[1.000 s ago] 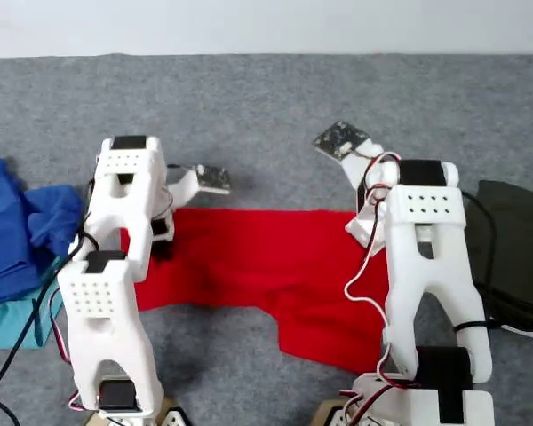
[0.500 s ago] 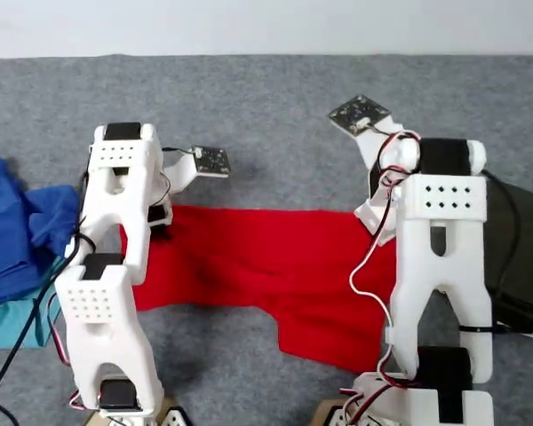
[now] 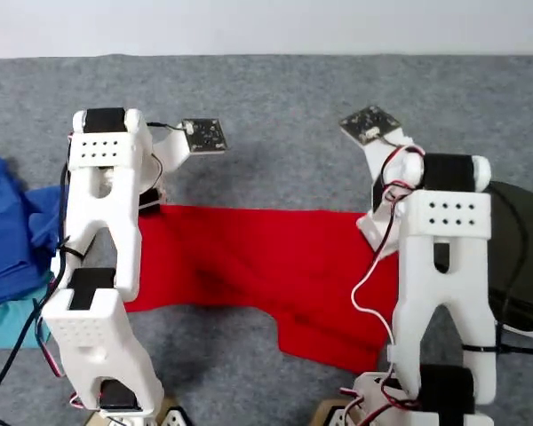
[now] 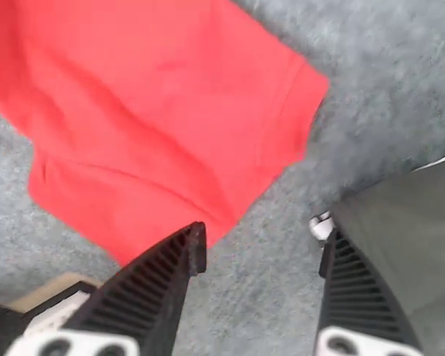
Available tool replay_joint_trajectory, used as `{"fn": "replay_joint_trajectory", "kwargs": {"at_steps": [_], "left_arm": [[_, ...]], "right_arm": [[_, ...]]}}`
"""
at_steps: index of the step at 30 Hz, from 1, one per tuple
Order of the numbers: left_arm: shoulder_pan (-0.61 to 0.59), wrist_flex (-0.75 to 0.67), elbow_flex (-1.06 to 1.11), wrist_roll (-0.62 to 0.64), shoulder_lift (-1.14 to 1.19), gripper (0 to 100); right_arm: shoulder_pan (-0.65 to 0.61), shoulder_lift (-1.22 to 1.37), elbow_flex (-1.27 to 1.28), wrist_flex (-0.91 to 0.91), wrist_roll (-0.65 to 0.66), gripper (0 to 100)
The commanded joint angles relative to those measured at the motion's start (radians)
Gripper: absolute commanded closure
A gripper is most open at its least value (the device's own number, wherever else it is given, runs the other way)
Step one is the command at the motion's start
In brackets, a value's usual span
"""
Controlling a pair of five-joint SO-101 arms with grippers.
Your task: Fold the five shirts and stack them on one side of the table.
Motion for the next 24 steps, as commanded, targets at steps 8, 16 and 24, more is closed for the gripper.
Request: {"fn": "replay_joint_trajectory", "kwargs": {"at_steps": [8, 16, 24], "left_arm": [[0.014, -0.094, -0.031, 0.091, 0.075, 92], [0.003, 0.029, -0.012, 0.061, 0.084, 95], [-0.029, 0.029, 0.203, 0.058, -0.110, 97]], "right_arm": [[0.013, -0.096, 0.107, 0.041, -0.048, 74.6], [0.013, -0.096, 0.110, 0.044, -0.049, 74.6], [0.010, -0.168, 0.138, 0.047, -0.095, 74.7]]}}
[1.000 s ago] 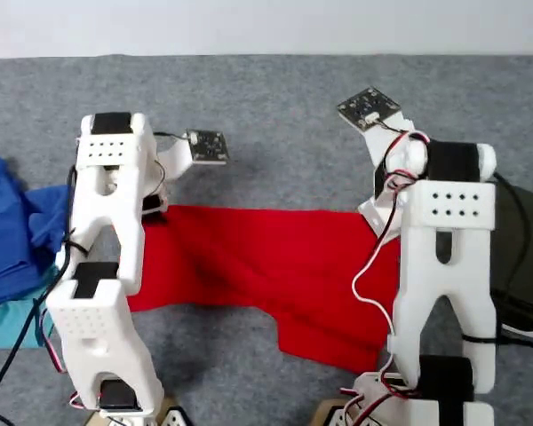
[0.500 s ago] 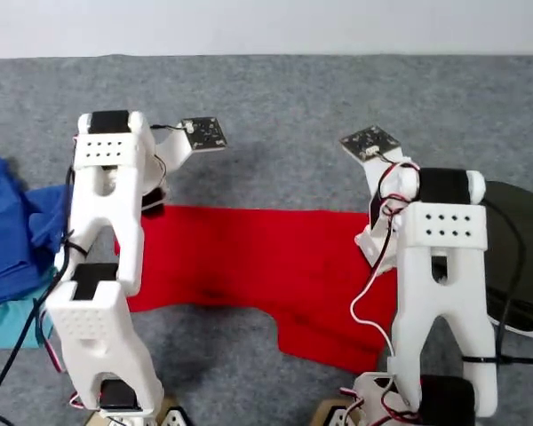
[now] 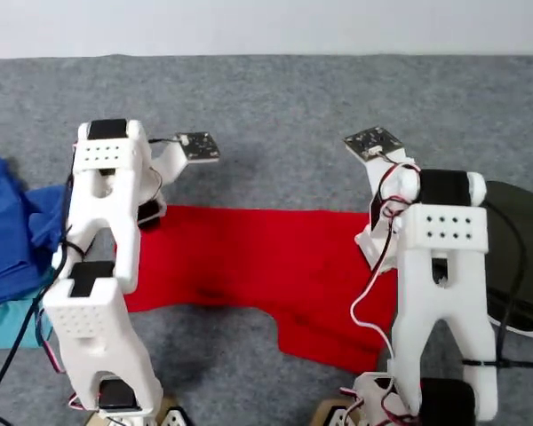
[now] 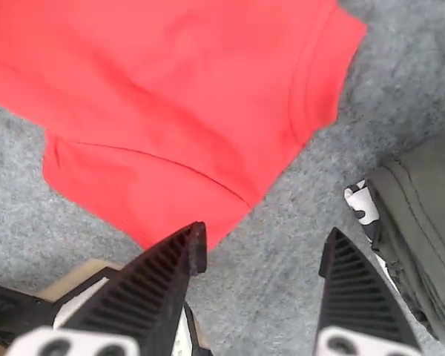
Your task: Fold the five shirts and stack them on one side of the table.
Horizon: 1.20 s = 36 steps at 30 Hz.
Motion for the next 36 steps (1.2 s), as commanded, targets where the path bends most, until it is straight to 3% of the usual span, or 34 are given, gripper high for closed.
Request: {"fn": "replay_joint_trajectory", "kwargs": {"at_steps": [1, 7, 15, 21, 28, 33, 36], "left_arm": [[-0.003, 0.032, 0.127, -0.021, -0.209, 97], [-0.028, -0.015, 0.377, -0.023, -0.423, 94], [-0.064, -0.298, 0.558, -0.021, -0.325, 92], [-0.035, -0.393, 0.475, -0.017, -0.137, 90], [-0.035, -0.334, 0.246, -0.015, 0.012, 91], [0.002, -0.285, 0.157, 0.017, 0.026, 99], [0.043, -0.222, 0.110, 0.017, 0.026, 99]], "right_arm": [[0.008, -0.099, 0.037, 0.047, -0.014, 74.7], [0.012, -0.222, 0.204, 0.042, -0.014, 74.7], [0.012, -0.248, 0.273, 0.041, -0.014, 74.7], [0.012, -0.248, 0.273, 0.027, -0.014, 74.7], [0.012, -0.246, 0.273, 0.025, -0.012, 74.7], [0.012, -0.246, 0.273, 0.025, -0.012, 74.7], [0.012, -0.246, 0.273, 0.025, -0.012, 74.7]]}}
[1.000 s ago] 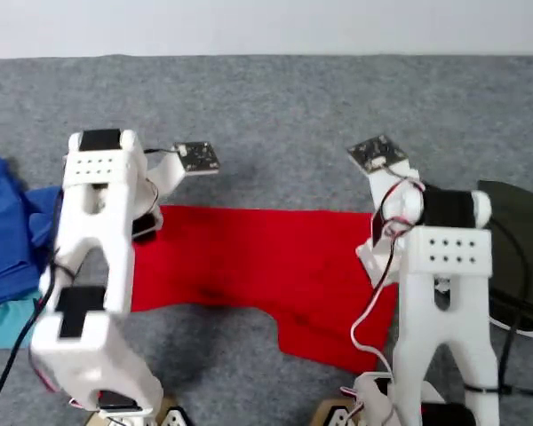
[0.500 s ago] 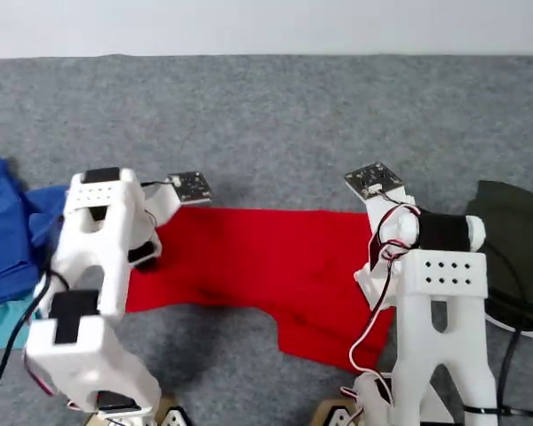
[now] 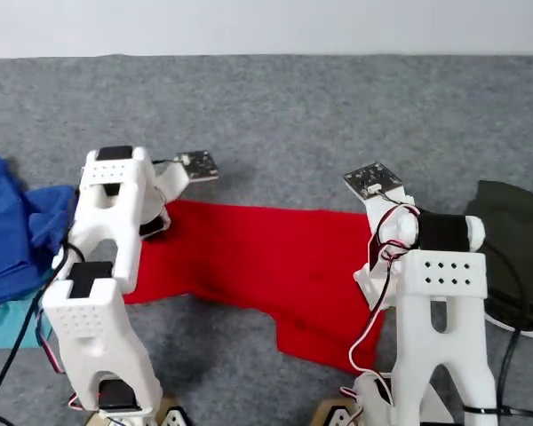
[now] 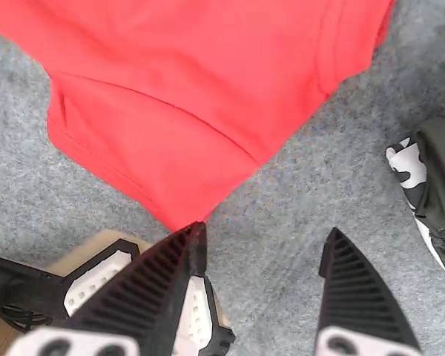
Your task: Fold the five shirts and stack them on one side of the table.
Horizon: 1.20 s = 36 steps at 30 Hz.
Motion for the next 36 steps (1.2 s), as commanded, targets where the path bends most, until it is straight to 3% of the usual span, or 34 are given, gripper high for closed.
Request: {"fn": "replay_joint_trajectory", "kwargs": {"at_steps": [1, 10, 24, 29, 36], "left_arm": [[0.051, 0.074, -0.084, 0.008, -0.006, 99], [0.161, 0.100, -0.213, 0.057, 0.005, 99], [0.229, -0.051, -0.222, 0.060, 0.003, 99], [0.229, -0.183, -0.222, 0.152, 0.005, 99], [0.265, -0.218, -0.222, 0.158, 0.080, 96]], "right_arm": [[0.012, -0.028, -0.006, 0.025, -0.006, 74.7], [0.012, -0.028, -0.006, 0.033, -0.008, 74.7], [0.012, -0.028, -0.006, 0.028, -0.006, 74.7], [0.012, -0.028, -0.006, 0.025, -0.006, 74.7], [0.012, -0.028, -0.006, 0.025, -0.006, 74.7]]}}
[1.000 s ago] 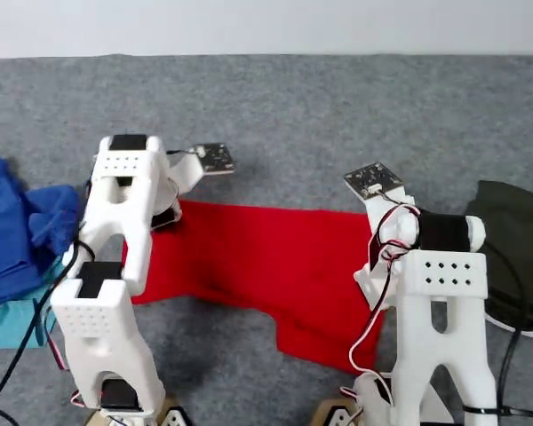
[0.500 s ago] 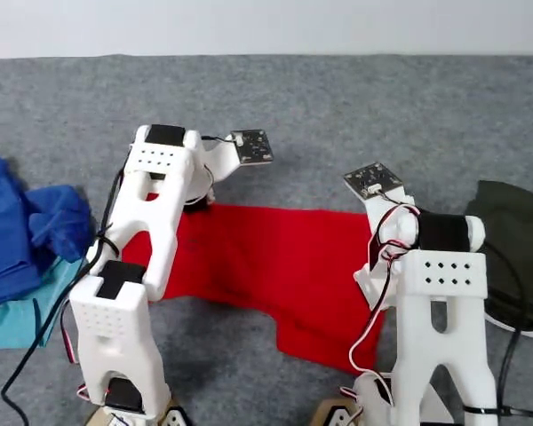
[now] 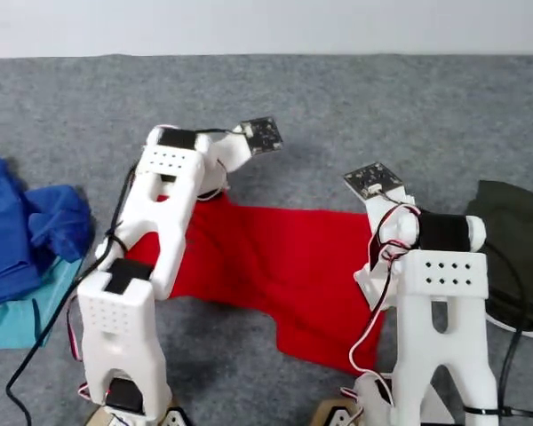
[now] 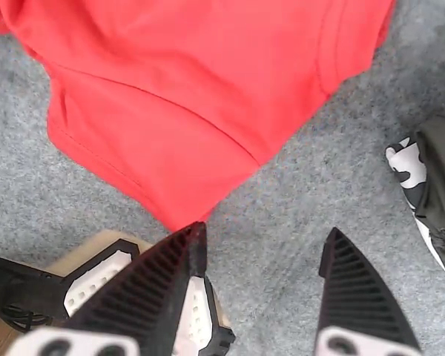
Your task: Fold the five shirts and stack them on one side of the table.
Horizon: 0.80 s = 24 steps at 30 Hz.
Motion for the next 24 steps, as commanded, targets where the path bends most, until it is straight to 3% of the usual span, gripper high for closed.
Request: {"fn": "replay_joint_trajectory", "kwargs": {"at_steps": [1, 7, 13, 18, 24], "left_arm": [[0.021, -0.020, -0.033, 0.011, 0.018, 94], [0.017, 0.020, -0.173, 0.163, 0.034, 86], [0.025, 0.258, -0.420, 0.166, 0.037, 86], [-0.014, 0.430, -0.469, 0.130, 0.043, 86], [-0.097, 0.460, -0.377, 0.000, 0.043, 86]], "right_arm": [[0.012, -0.028, -0.006, 0.025, -0.006, 74.7], [0.012, -0.028, -0.006, 0.025, -0.006, 74.7], [0.012, -0.028, -0.006, 0.027, -0.006, 74.7], [0.012, -0.028, -0.006, 0.027, -0.006, 74.7], [0.008, -0.028, -0.006, 0.016, -0.006, 74.7]]}}
